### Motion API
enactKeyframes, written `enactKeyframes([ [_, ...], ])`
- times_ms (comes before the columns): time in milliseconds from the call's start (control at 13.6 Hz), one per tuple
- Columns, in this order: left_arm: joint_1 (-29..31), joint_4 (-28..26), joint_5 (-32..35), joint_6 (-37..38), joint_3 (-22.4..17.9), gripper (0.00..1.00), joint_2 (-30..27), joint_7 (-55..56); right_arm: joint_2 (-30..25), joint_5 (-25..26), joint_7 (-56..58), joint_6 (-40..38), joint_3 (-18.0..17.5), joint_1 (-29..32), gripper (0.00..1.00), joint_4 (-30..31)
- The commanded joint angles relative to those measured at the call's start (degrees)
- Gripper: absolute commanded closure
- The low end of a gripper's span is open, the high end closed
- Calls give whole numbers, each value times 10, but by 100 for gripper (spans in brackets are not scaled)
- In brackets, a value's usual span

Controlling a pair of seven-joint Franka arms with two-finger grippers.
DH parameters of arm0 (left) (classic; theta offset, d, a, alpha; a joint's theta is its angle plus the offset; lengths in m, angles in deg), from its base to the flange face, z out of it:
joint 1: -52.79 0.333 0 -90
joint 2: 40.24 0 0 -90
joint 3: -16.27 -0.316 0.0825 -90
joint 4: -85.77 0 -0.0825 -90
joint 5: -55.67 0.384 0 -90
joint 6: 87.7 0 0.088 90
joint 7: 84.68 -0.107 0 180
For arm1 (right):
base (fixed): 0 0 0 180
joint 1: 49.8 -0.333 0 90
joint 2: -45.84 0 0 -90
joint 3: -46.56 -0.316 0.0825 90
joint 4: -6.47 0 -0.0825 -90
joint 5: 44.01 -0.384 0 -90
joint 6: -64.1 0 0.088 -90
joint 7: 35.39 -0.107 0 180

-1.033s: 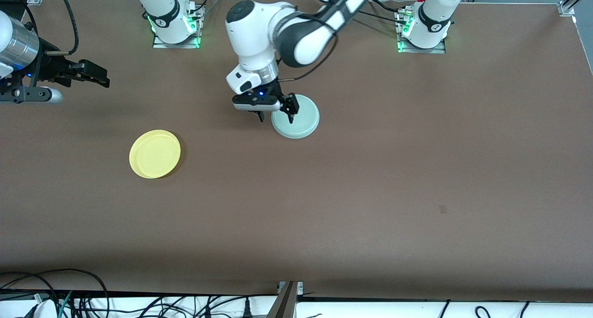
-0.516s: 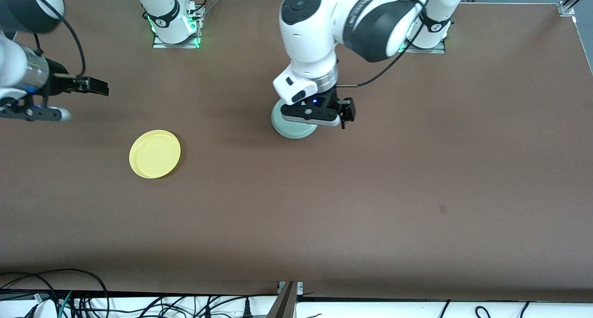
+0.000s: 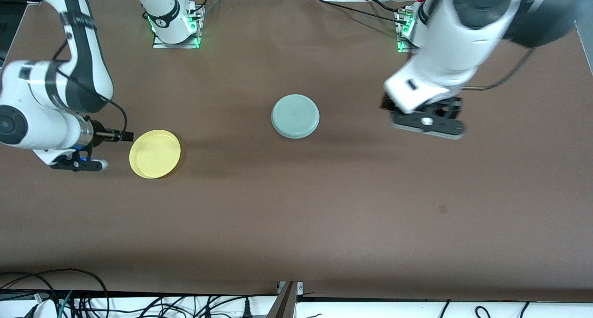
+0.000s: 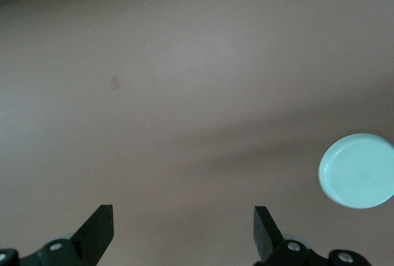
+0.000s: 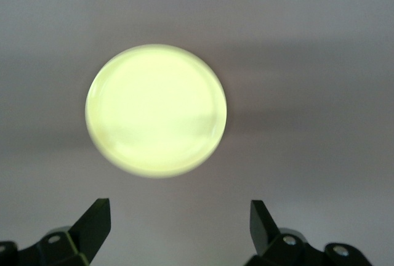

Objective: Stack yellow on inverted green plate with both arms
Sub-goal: 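Raise the left gripper away while the right gripper reaches the yellow plate, then grasp the yellow plate rim with the right gripper and lift it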

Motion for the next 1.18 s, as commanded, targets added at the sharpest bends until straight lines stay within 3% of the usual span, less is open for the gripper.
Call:
enactKeyframes([
  [0,59,-67,-13,9,9,0,-54,-70,31,-27,66,95,-4,47,0,47],
  [221,117,-145,-13,7,8,0,-105,-84,97,-104,137,111,-4,74,7,33],
  [295,130,-169,-13,7,5,0,-123,-92,113,-130,154,118,-5,82,15,25],
  [369,138,-193,-14,3,-1,0,-141,-105,123,-153,166,120,-4,82,30,22],
  [516,144,-246,-30,-27,-29,0,-178,-128,127,-167,171,122,-4,89,51,22],
  [738,144,-307,-56,-67,-50,0,-218,-136,147,-208,197,136,-5,97,59,22],
  [885,144,-326,-66,-70,-61,0,-241,-135,149,-208,204,134,-4,101,74,22],
  [1033,144,-316,-67,-65,-61,0,-230,-132,149,-208,204,130,-4,100,99,23],
  [1107,144,-312,-67,-65,-61,0,-229,-132,149,-207,206,128,-4,99,100,23],
])
